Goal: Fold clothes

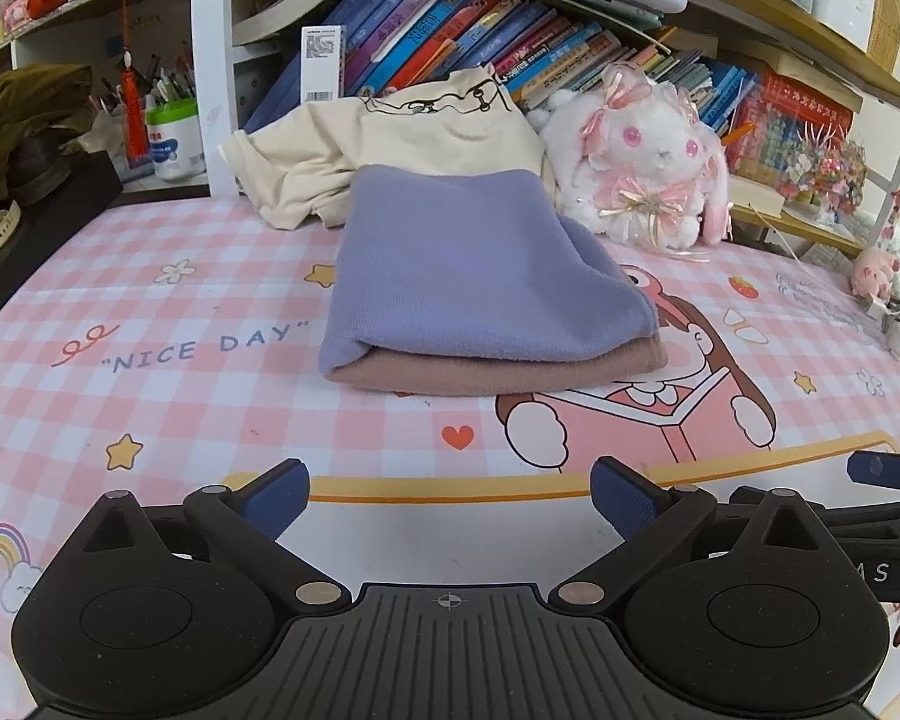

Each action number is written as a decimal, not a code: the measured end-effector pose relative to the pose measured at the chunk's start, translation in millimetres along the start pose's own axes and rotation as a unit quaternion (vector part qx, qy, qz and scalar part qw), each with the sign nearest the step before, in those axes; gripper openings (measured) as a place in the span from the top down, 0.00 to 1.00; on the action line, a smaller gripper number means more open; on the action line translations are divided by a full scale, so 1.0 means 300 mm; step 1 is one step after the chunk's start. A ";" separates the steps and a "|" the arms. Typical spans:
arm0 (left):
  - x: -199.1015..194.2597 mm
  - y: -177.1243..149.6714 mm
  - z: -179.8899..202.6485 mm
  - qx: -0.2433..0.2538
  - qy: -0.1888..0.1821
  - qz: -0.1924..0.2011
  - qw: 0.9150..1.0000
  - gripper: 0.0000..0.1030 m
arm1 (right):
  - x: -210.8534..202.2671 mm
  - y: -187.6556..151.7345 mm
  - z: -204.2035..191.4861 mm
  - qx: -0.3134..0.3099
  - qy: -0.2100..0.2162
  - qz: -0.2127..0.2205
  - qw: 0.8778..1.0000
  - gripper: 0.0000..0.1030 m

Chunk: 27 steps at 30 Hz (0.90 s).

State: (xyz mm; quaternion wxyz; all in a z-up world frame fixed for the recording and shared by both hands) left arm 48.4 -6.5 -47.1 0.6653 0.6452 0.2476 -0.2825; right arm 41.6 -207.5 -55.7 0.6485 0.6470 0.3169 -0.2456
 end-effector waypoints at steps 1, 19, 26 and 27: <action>0.000 0.000 0.001 0.001 0.001 0.000 1.000 0.02 | 0.000 0.000 -0.001 0.000 0.000 0.000 1.000 0.00; 0.020 -0.013 0.015 -0.003 -0.057 -0.021 0.998 0.01 | 0.015 -0.010 0.012 0.018 0.003 -0.018 1.000 0.00; 0.022 -0.012 0.008 -0.001 -0.043 -0.017 0.999 0.01 | 0.021 -0.014 0.006 0.015 0.003 -0.023 1.000 0.00; 0.022 -0.011 0.007 -0.001 -0.041 -0.016 0.999 0.01 | 0.022 -0.015 0.006 0.016 0.003 -0.024 1.000 0.00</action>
Point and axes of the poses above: each gripper's, at about its wrist camera, not at the fingertips, and x roughly the way its jaws point, z to its right, y to its top, the point moved 5 cm from there along x, roughly the way its jaws point, and after that the axes turned 2 degrees about y, right-handed, at the moved point
